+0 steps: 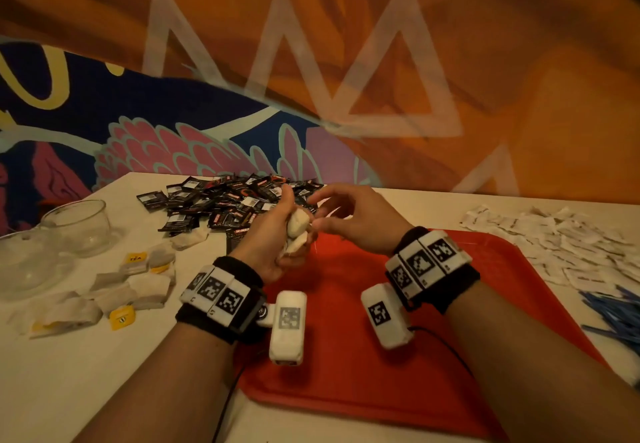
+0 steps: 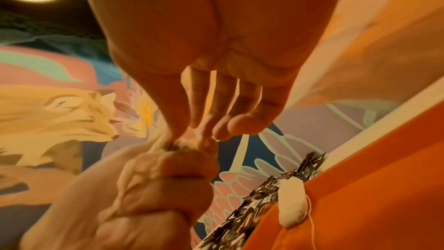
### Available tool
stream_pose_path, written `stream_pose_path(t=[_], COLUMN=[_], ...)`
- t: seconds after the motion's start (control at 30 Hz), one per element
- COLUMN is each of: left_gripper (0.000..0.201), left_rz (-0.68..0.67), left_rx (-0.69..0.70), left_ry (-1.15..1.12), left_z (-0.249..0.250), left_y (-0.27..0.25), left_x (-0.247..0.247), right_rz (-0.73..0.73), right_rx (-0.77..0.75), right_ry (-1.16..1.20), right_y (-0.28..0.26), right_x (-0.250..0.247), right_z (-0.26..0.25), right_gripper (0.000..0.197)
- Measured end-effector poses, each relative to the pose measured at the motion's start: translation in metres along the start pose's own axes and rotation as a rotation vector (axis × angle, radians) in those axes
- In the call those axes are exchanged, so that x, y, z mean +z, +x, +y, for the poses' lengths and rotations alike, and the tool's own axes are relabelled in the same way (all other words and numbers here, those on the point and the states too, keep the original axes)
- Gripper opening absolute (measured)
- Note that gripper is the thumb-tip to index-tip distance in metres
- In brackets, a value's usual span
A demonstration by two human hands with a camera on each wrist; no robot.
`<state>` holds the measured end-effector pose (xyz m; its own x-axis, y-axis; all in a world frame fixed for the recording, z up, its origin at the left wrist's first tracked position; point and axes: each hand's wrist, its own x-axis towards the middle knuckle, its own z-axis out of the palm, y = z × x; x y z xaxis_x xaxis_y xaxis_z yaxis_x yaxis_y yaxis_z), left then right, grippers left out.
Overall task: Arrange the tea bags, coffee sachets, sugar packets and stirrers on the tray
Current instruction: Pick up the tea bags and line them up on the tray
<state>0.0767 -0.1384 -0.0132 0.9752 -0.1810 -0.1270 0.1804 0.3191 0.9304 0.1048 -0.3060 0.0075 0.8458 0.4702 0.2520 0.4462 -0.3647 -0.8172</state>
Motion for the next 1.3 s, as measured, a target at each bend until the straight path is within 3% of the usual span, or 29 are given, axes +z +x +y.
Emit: stream_pose_path(t=[0.1, 0.33, 0.43, 0.5, 0.63, 0.73, 0.83, 0.93, 1.1, 1.27, 1.3], left_gripper=[0.062, 0.082, 0.057, 0.04, 0.057, 0.058, 0.037, 0.014, 0.006, 0.008, 0.005], left_rz=[0.015, 0.051, 0.085, 0.09, 0.123, 0.105, 0.031, 0.059, 0.166, 0.143, 0.132], left_rx=[0.047, 0.197, 0.248, 0.274, 0.285, 0.281, 0.315, 0.378, 0.445, 0.416, 0.427], left_ry=[0.123, 0.413, 0.421, 0.404, 0.404, 0.31, 0.301, 0.283, 0.329, 0.357, 0.353], left_z=[-0.001, -0.005, -0.007, -0.009, -0.01, -0.007, -0.007, -0.009, -0.006, -0.007, -0.007], left_y=[-0.005, -0.014, -0.014, -0.011, -0.004, -0.004, -0.004, -0.003, -0.004, -0.005, -0.005], left_x=[0.013, 0.032, 0.036, 0.032, 0.024, 0.018, 0.014, 0.016, 0.022, 0.024, 0.024], right_rz=[0.061, 0.126, 0.157, 0.171, 0.215, 0.298, 0.345, 0.353, 0.237, 0.331, 0.355], right_rx=[-0.004, 0.017, 0.01, -0.009, -0.02, -0.03, -0.048, -0.074, 0.0, -0.029, -0.023], right_ry=[0.021, 0.199, 0.214, 0.196, 0.31, 0.403, 0.405, 0.325, 0.32, 0.198, 0.173], right_y=[-0.014, -0.032, -0.03, -0.028, -0.028, -0.026, -0.028, -0.03, -0.032, -0.03, -0.029], right_x=[0.006, 0.007, 0.008, 0.009, 0.008, 0.0, -0.005, -0.002, -0.003, -0.003, -0.004], right_z=[-0.003, -0.003, 0.003, 0.008, 0.007, 0.005, 0.007, 0.008, 0.008, 0.011, 0.013], right_gripper=[0.009, 0.014, 0.009, 0.019, 0.032, 0.033, 0.031, 0.031, 0.04, 0.005, 0.007])
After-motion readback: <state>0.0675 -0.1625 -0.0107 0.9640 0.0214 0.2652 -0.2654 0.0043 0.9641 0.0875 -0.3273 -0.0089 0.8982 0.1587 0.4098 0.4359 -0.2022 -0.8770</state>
